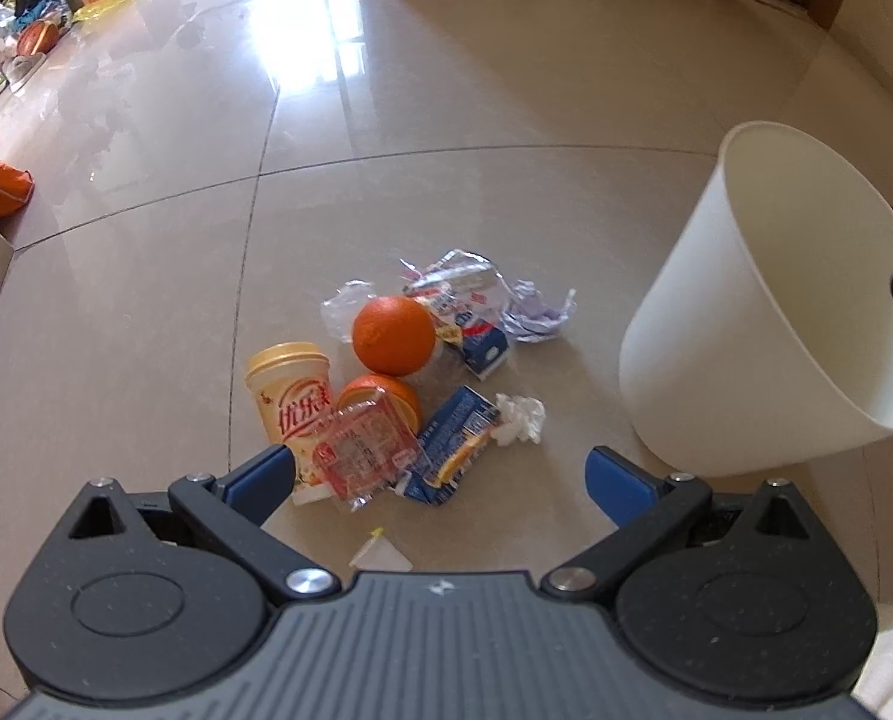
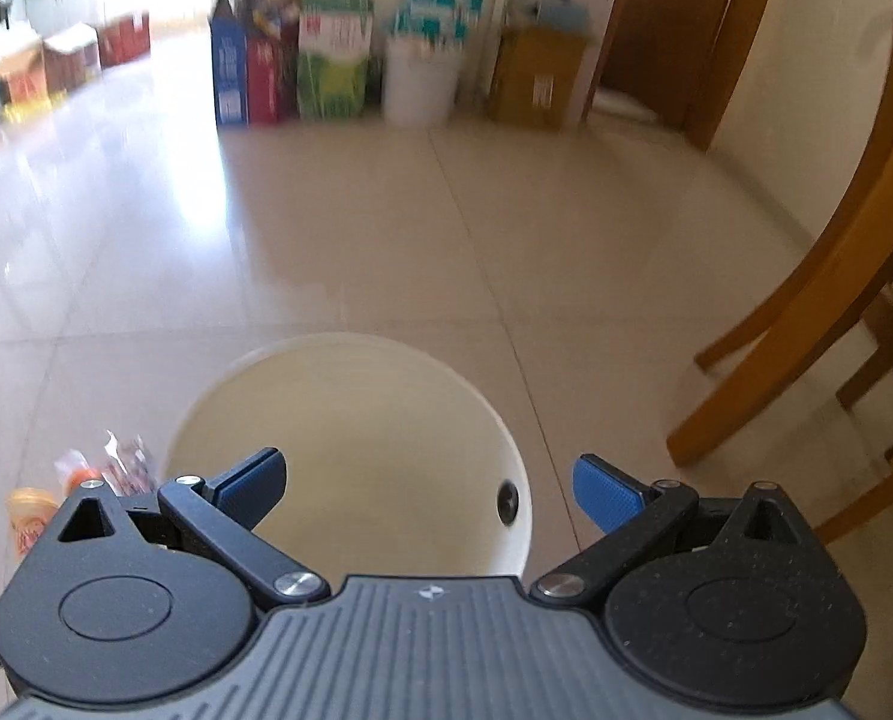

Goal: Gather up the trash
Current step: 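Move the right tool to the white bin rim and hold it steady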

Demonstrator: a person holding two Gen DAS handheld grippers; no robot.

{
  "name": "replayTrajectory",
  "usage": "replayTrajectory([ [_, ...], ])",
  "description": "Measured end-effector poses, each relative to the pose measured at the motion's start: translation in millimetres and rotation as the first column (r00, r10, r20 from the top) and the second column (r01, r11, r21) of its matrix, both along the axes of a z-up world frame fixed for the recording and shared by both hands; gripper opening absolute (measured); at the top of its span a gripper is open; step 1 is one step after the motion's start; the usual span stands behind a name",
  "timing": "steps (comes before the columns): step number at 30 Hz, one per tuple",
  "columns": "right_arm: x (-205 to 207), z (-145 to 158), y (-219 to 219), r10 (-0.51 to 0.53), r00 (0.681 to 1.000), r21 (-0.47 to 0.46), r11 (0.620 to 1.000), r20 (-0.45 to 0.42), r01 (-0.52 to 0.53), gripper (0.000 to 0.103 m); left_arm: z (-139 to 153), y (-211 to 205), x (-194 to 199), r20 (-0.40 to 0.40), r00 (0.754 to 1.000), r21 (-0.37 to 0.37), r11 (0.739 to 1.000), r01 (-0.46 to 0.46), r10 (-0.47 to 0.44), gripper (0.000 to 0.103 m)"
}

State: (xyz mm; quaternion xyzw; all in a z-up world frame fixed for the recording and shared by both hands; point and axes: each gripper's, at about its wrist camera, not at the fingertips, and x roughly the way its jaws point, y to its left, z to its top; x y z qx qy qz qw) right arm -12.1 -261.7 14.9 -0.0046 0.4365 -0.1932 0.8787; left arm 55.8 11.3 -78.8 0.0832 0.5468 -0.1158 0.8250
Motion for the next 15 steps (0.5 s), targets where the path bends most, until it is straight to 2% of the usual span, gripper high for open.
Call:
replayTrajectory([
  [4,15.8,-23.1,-20.3,-0.047,0.996,-0.015,0.999,-0.078,0.046,0.103,-9.4,8.4,4.6,0.004,1.000,-0.020,1.000,-0.016,0.017,0.102],
  [7,21.2,-34.4,-36.9,-0.073,0.992,-0.023,0.997,-0.104,0.071,0.103,-16.5,13.5,6.0,0.012,1.000,-0.049,0.999,-0.022,0.022,0.102],
  [11,26.9,-48.4,-62.6,-0.132,0.982,0.012,0.991,-0.134,0.135,0.099,-24.0,17.3,7.4,0.017,1.000,-0.075,0.997,-0.014,0.016,0.102],
  [15,29.7,-63.2,-90.6,-0.181,0.970,0.088,0.976,-0.159,0.197,0.089,-31.2,19.9,9.3,0.027,1.000,-0.078,0.997,-0.005,0.008,0.102],
])
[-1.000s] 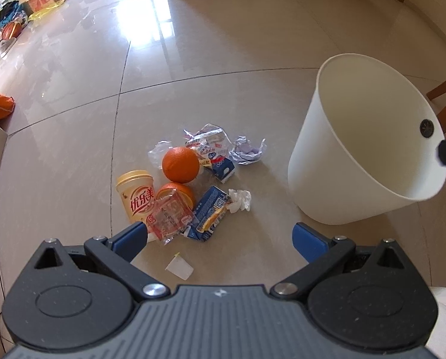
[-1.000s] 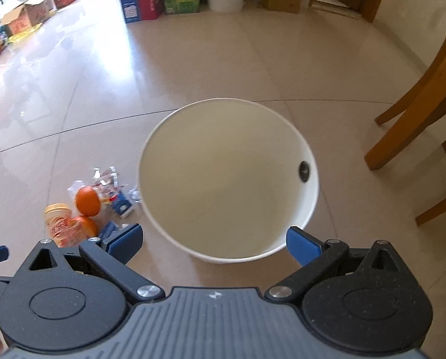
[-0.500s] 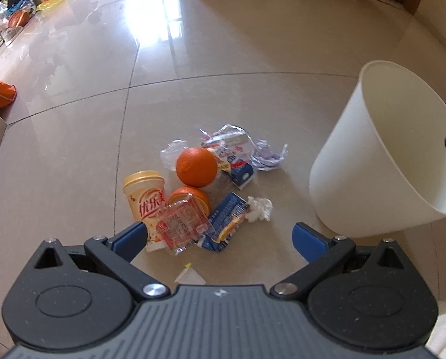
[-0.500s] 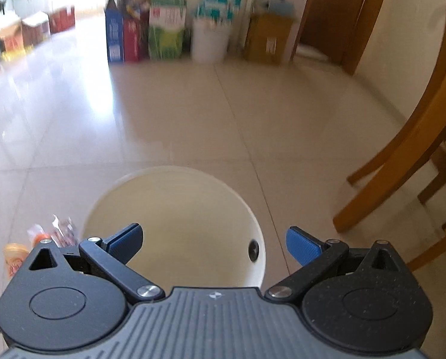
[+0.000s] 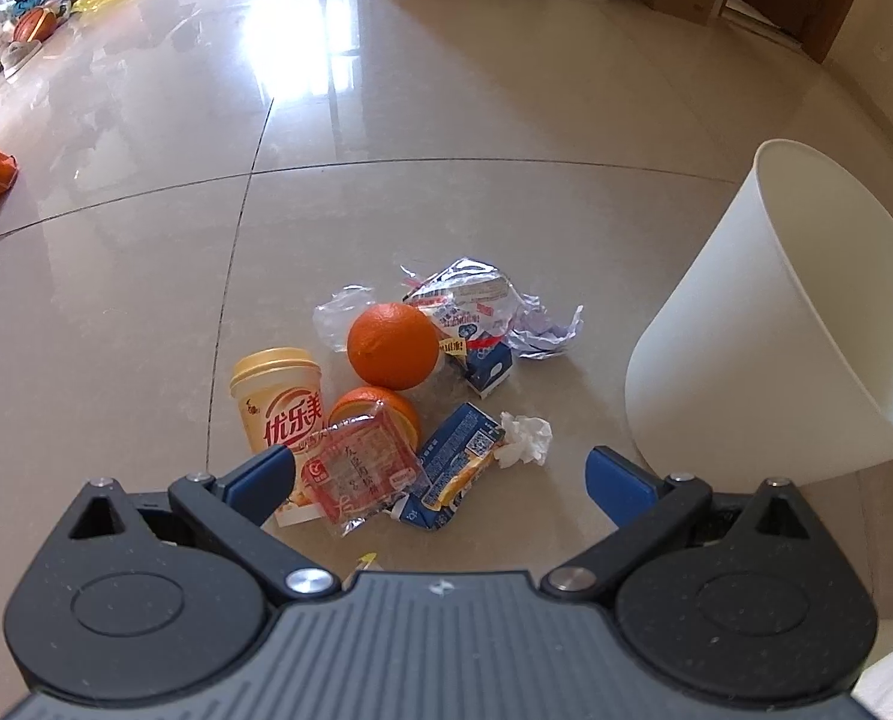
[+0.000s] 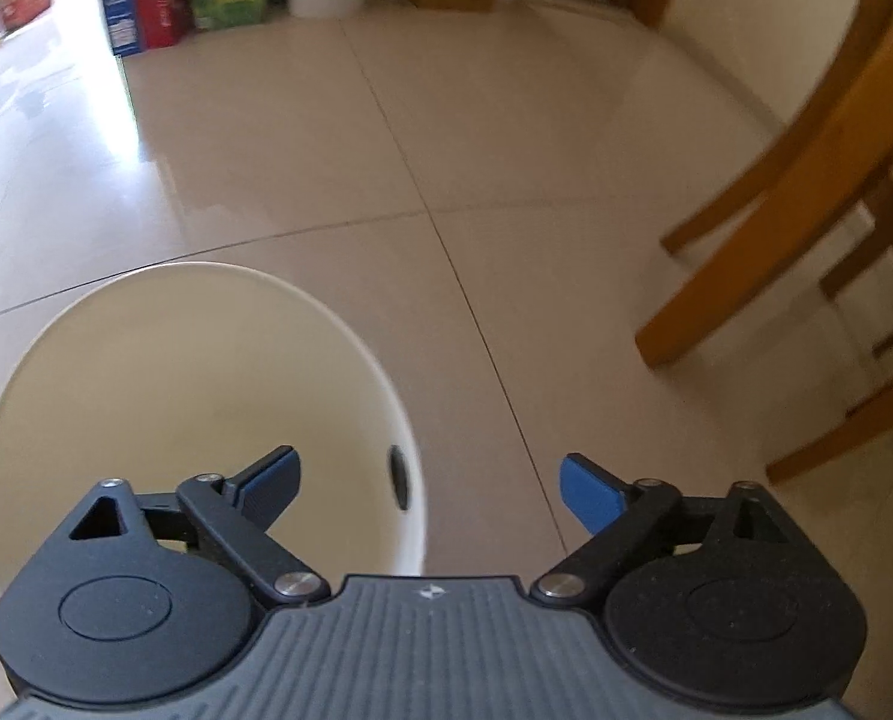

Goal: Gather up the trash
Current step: 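Move the right tool to the white bin rim and hold it steady, then grasp the small white plastic cup with the left gripper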

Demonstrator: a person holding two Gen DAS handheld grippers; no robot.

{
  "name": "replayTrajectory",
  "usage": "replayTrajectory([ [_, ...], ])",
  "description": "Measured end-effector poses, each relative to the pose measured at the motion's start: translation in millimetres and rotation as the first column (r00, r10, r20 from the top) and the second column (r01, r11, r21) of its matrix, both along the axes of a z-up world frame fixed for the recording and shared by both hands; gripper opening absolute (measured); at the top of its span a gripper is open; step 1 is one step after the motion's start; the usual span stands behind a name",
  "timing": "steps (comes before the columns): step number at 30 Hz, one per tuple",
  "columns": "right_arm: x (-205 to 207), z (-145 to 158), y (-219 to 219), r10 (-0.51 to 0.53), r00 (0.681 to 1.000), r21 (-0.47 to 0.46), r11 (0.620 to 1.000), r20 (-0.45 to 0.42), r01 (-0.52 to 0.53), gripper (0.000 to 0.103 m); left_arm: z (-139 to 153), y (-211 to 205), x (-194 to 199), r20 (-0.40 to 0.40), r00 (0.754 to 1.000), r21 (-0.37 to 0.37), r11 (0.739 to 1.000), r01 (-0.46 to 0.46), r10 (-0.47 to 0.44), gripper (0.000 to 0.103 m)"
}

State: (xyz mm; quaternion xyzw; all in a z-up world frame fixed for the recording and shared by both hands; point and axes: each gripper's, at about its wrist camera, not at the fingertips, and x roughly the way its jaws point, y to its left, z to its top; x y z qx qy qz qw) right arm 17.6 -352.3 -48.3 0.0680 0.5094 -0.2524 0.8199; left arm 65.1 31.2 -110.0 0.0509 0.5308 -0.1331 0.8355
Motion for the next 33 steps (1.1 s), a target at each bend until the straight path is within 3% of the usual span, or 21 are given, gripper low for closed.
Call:
replayTrajectory([
  [5,8.1,-18.7,-18.8,-0.032,0.999,0.075,0.997,-0.026,0.034,0.073,-7.8,1.8,-0.4,0.024,1.000,0.001,1.000,0.013,-0.013,0.102],
  [13,20.7,-41.6,-14.1,0.022,0.997,0.076,0.997,-0.079,-0.016,0.053,-18.5,7.3,-2.1,0.035,0.999,-0.029,0.999,0.020,-0.019,0.102],
  [17,23.1,-50.7,-11.6,0.044,0.993,0.058,0.998,-0.110,-0.038,0.032,-24.6,11.9,-3.9,0.046,0.999,-0.033,0.999,0.028,-0.027,0.102],
  [21,24.3,-49.0,-4.0,0.065,0.992,0.051,0.997,-0.110,-0.060,0.021,-29.8,19.8,-7.9,0.084,0.995,-0.034,0.998,0.051,-0.048,0.102],
  [28,24.7,-48.6,4.6,0.073,0.990,0.017,0.997,-0.118,-0.071,0.020,-62.0,47.5,-21.1,0.095,0.987,-0.026,0.991,0.133,-0.130,0.102],
  [31,24.7,-48.4,6.6,0.075,0.990,0.013,0.997,-0.118,-0.074,0.020,-88.8,60.5,-28.1,0.042,0.987,-0.064,0.986,0.157,-0.154,0.102],
  [33,25.7,-47.9,8.5,0.074,0.990,0.012,0.997,-0.119,-0.073,0.020,-109.2,62.4,-33.6,0.016,0.984,-0.040,0.983,0.178,-0.178,0.102],
])
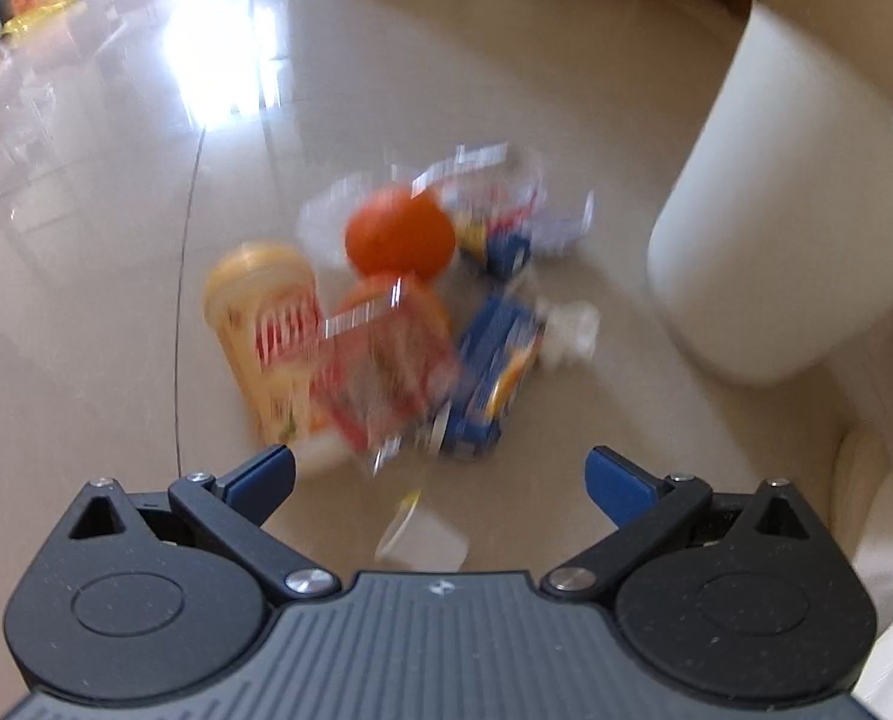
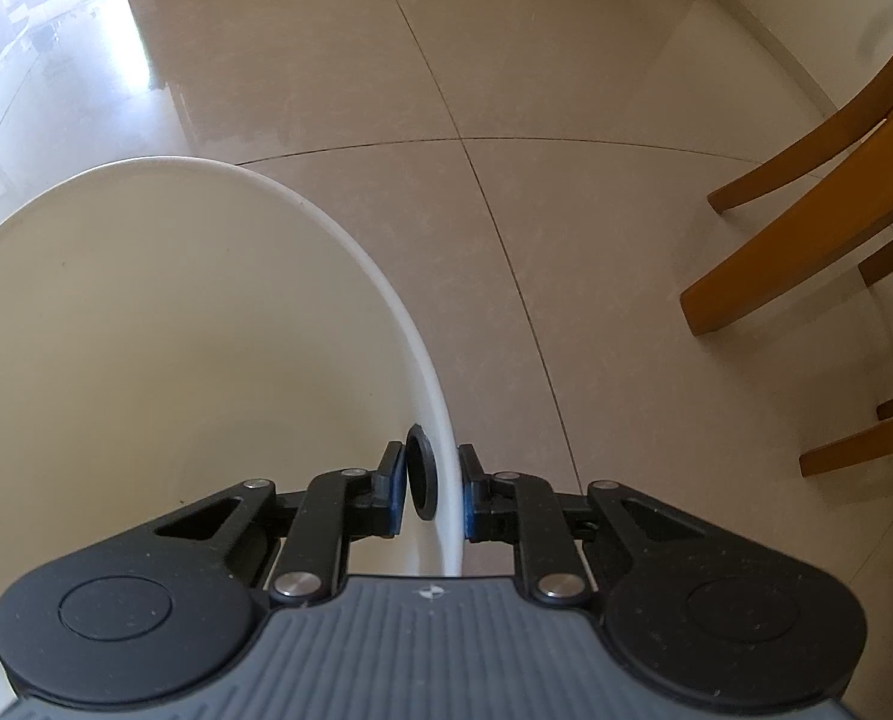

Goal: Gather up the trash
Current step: 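Grasp the small white plastic cup with the left gripper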

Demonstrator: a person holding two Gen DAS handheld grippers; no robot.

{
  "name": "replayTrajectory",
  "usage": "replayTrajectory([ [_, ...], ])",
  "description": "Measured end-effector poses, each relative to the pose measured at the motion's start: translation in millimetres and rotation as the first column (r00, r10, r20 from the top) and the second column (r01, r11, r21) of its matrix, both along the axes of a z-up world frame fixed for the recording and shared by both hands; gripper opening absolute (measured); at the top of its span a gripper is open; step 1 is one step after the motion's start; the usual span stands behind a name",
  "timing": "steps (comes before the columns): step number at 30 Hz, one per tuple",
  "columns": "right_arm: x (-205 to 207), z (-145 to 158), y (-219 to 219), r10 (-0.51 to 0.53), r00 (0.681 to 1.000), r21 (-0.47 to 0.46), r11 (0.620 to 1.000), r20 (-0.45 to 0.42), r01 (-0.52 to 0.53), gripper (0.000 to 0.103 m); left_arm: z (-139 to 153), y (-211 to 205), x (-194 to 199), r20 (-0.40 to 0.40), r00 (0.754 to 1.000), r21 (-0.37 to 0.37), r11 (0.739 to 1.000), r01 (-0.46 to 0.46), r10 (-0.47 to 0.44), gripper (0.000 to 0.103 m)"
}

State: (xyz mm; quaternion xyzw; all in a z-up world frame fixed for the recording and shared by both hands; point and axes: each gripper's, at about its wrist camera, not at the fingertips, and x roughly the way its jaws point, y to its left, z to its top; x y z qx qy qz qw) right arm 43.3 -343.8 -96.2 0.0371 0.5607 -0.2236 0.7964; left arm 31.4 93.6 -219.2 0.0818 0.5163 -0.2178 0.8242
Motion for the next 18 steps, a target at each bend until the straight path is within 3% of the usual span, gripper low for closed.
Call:
replayTrajectory([
  [3,0.5,0.8,1.2,-0.003,1.000,0.000,1.000,0.000,0.003,0.020,-30.6,-5.7,-15.1,0.047,0.993,0.089,0.990,0.106,-0.111,0.097],
  [5,0.8,0.1,1.2,-0.002,1.000,-0.001,1.000,0.000,0.002,0.020,-49.5,-10.5,-23.9,0.068,0.978,0.138,0.973,0.185,-0.195,0.086],
  [11,1.3,-0.7,-0.4,0.001,1.000,-0.001,1.000,-0.001,-0.001,0.020,-84.5,-24.5,-27.7,0.045,0.937,0.203,0.921,0.332,-0.347,0.075],
  [15,1.5,-0.8,-0.6,-0.005,1.000,-0.002,1.000,0.000,0.005,0.021,-93.9,-27.9,-21.2,0.042,0.927,0.229,0.907,0.354,-0.373,0.069],
  [18,1.9,-1.2,1.4,0.000,1.000,-0.012,1.000,-0.003,0.000,0.021,-99.3,-30.1,-17.3,0.019,0.919,0.241,0.894,0.377,-0.393,0.056],
])
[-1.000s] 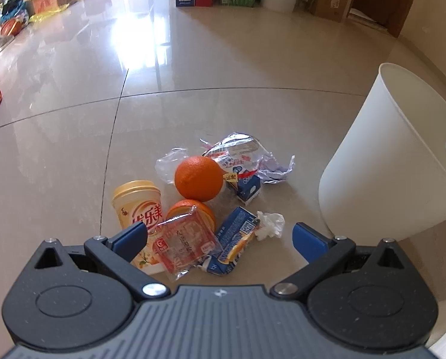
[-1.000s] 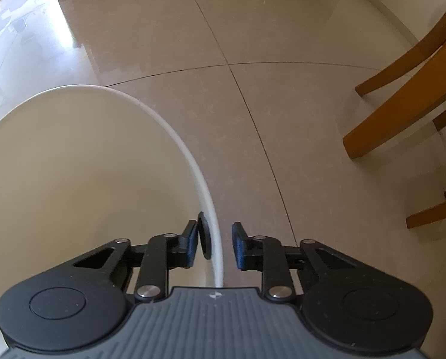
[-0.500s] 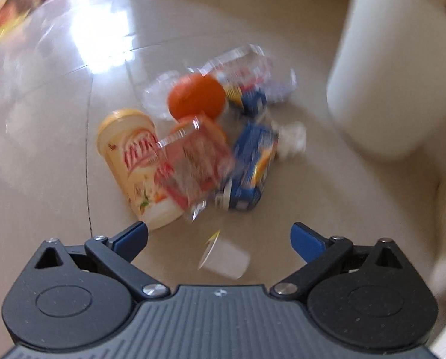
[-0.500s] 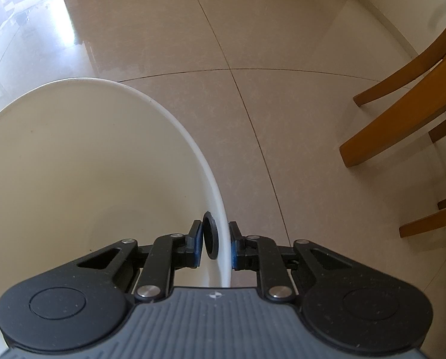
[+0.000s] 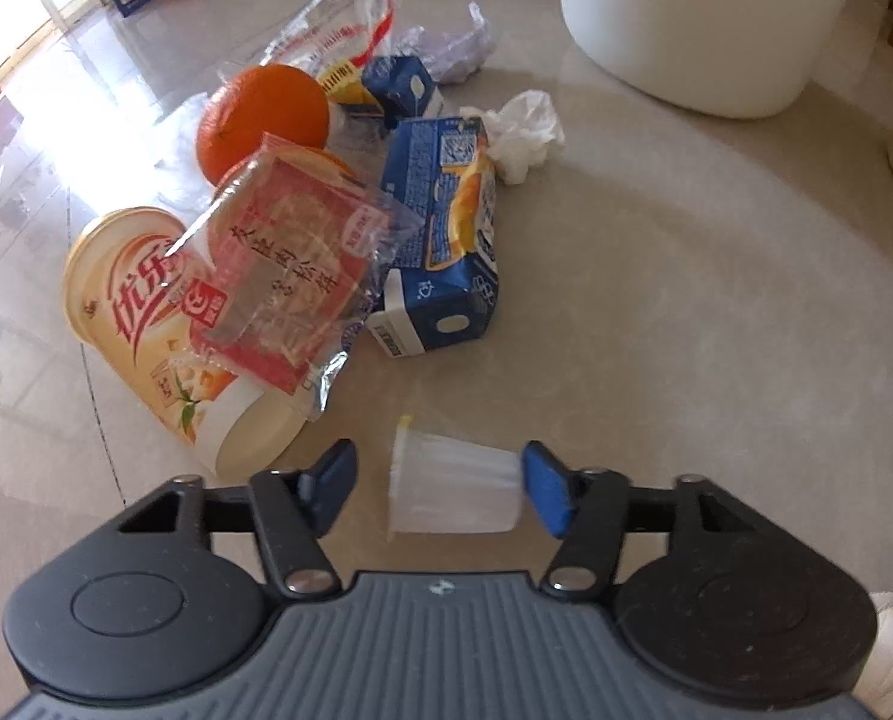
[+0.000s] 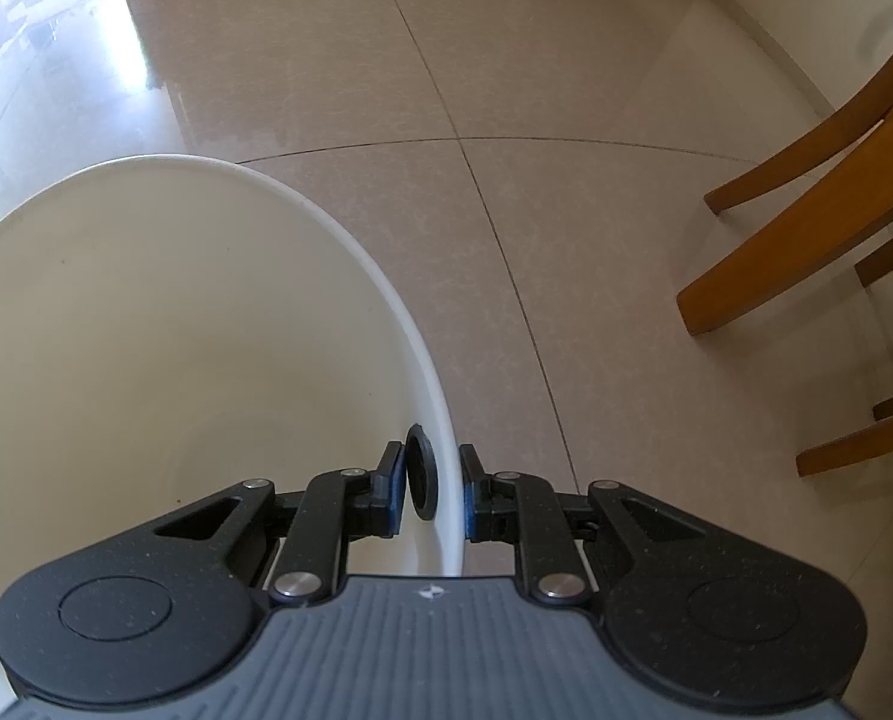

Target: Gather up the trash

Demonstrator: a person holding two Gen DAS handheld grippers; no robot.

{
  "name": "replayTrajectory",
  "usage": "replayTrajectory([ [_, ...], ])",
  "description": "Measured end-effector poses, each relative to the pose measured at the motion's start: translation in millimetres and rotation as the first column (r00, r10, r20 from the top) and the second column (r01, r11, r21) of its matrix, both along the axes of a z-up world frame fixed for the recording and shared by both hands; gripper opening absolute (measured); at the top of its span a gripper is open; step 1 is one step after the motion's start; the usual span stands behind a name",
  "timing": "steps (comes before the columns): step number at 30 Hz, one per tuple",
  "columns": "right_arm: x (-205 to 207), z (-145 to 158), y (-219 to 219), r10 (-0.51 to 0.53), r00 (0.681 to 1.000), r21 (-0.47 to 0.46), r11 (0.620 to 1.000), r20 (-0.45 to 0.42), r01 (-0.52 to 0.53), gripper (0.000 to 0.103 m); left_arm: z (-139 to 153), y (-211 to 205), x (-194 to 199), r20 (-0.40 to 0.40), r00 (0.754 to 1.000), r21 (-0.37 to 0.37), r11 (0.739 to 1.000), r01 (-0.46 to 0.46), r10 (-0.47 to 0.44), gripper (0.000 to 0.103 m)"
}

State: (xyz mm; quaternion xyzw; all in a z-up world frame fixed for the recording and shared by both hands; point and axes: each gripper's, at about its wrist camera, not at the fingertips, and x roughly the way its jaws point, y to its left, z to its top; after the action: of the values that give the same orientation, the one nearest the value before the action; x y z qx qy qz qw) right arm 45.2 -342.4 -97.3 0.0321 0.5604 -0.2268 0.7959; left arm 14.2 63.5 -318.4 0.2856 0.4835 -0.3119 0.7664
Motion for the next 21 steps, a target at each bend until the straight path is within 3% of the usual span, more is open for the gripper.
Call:
replayTrajectory([
  [5,0.2,-0.4,1.6,-0.002,1.000,0.001,1.000,0.001,0.002,0.021,-3.2,-0.5,-0.4,-0.016,1.000,0.020,1.000,0.016,-0.016,0.044],
  [11,0.2,-1.0,3.5,-0.002,1.000,-0.001,1.000,0.000,0.002,0.021,-1.2,-0.2,2.3,-0.061,0.998,0.007,0.999,-0.035,0.035,0.040],
  [14,0.5,-1.1,4.0,-0.001,1.000,-0.004,1.000,-0.001,0.001,0.021,8.0,1.0,1.4,-0.101,0.993,-0.009,0.998,-0.058,0.057,0.032],
  [21,1.6,-1.5,5.8,-0.001,1.000,-0.015,1.000,-0.005,0.001,0.021,36.4,1.6,-0.9,-0.130,0.990,-0.037,0.998,-0.057,0.052,0.031],
])
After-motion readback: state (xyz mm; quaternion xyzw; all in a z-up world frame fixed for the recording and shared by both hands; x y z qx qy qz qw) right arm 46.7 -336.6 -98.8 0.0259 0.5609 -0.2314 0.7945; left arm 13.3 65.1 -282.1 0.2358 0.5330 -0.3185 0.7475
